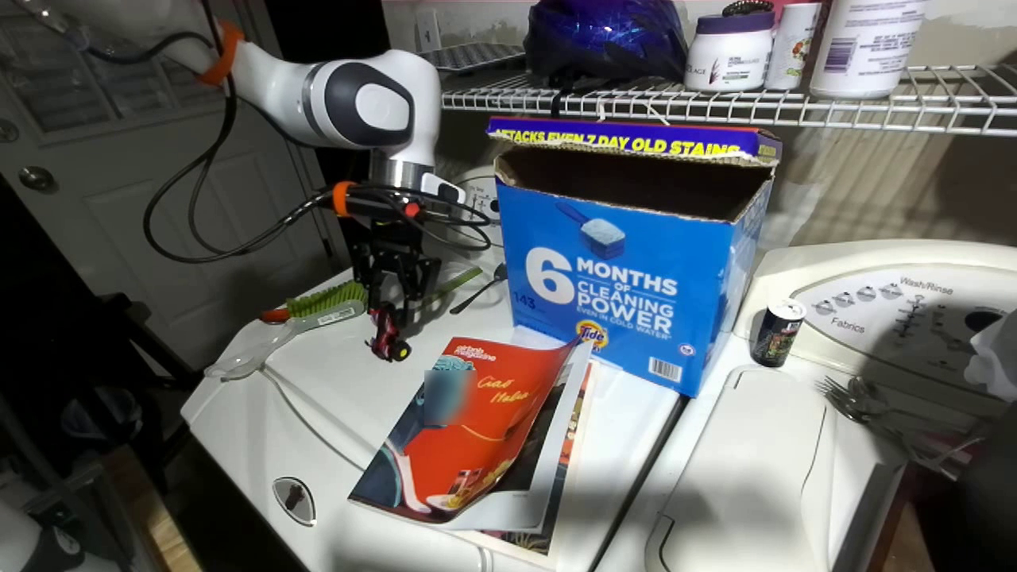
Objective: Flip the car over.
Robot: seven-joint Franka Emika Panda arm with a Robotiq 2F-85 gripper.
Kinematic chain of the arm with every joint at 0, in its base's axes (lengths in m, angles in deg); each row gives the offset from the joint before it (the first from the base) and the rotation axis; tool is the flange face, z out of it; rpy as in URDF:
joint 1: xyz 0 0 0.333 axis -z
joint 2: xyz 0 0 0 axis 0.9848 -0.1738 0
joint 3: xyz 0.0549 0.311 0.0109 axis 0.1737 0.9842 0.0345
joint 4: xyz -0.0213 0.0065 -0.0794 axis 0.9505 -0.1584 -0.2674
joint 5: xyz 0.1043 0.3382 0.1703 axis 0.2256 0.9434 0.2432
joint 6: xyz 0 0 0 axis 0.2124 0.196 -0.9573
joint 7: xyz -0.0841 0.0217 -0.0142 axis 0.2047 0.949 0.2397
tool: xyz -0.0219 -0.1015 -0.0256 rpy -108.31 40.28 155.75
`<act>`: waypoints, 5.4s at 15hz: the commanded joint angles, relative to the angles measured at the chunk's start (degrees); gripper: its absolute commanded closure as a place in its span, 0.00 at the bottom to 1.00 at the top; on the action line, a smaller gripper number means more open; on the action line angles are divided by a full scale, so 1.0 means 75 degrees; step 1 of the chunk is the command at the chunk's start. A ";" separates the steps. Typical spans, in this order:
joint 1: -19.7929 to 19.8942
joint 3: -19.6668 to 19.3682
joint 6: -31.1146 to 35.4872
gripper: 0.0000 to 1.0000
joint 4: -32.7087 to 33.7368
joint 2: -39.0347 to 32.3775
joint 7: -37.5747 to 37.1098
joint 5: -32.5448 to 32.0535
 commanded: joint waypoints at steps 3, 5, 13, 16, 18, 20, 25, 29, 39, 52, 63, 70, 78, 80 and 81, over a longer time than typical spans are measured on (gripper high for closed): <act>-0.0133 0.0142 0.0077 0.63 -0.0353 0.0163 0.0102 -0.0063; -0.0154 0.0146 0.0095 0.63 -0.0391 0.0186 0.0071 -0.0081; -0.0137 0.0011 0.1126 0.63 -0.0503 0.0463 -0.0264 -0.0359; -0.0141 0.0083 0.1507 0.63 -0.0708 0.0517 -0.0044 -0.0091; -0.0161 0.0118 0.1673 0.63 -0.0880 0.0556 -0.0059 -0.0077; -0.0178 0.0137 0.1840 0.63 -0.1064 0.0583 -0.0058 -0.0081; -0.0172 0.0105 0.2047 0.63 -0.1294 0.0742 -0.0119 -0.0167; -0.0185 0.0041 0.2253 0.63 -0.1400 0.1126 -0.0291 -0.0366; -0.0148 -0.0036 0.3472 0.63 -0.2131 0.1382 -0.0531 -0.0283; -0.0210 -0.0008 0.3454 0.63 -0.2512 0.1772 -0.0341 -0.0089; -0.0331 0.0090 0.2850 0.63 -0.2872 0.2007 -0.0340 -0.0039; -0.0347 0.0080 0.2360 0.13 -0.2994 0.1875 -0.0392 0.0037; -0.0318 0.0055 0.2346 0.00 -0.2912 0.2215 -0.0581 -0.0128; -0.0319 0.0057 0.2336 0.00 -0.2877 0.2322 -0.0622 -0.0147; -0.0323 0.0061 0.2323 0.00 -0.2870 0.2382 -0.0651 -0.0144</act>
